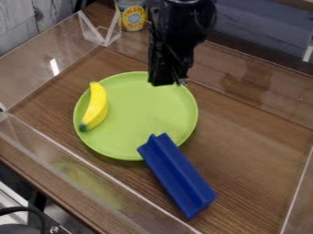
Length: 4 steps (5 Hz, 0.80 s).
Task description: Put the banana in the green plate
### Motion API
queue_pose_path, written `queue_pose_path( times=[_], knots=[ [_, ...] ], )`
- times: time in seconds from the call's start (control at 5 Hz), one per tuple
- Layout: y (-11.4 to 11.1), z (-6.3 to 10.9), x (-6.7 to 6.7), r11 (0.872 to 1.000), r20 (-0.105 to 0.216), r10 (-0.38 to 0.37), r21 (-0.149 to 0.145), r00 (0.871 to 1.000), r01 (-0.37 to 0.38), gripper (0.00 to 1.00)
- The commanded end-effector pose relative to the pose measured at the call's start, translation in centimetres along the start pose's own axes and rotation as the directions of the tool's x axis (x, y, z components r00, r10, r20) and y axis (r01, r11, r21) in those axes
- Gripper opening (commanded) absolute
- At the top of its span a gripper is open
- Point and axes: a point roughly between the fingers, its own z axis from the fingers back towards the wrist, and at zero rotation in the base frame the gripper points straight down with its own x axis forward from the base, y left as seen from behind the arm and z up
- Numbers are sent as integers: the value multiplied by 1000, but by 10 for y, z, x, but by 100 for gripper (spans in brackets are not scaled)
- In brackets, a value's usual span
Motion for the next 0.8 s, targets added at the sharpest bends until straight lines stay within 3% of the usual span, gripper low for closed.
queue_pose_path(
  times=[0.0,0.6],
  knots=[
    [15,10,1,998,32,39,38,999,-40,0],
    [36,1,-6,992,27,119,49,992,-121,0]
  ],
)
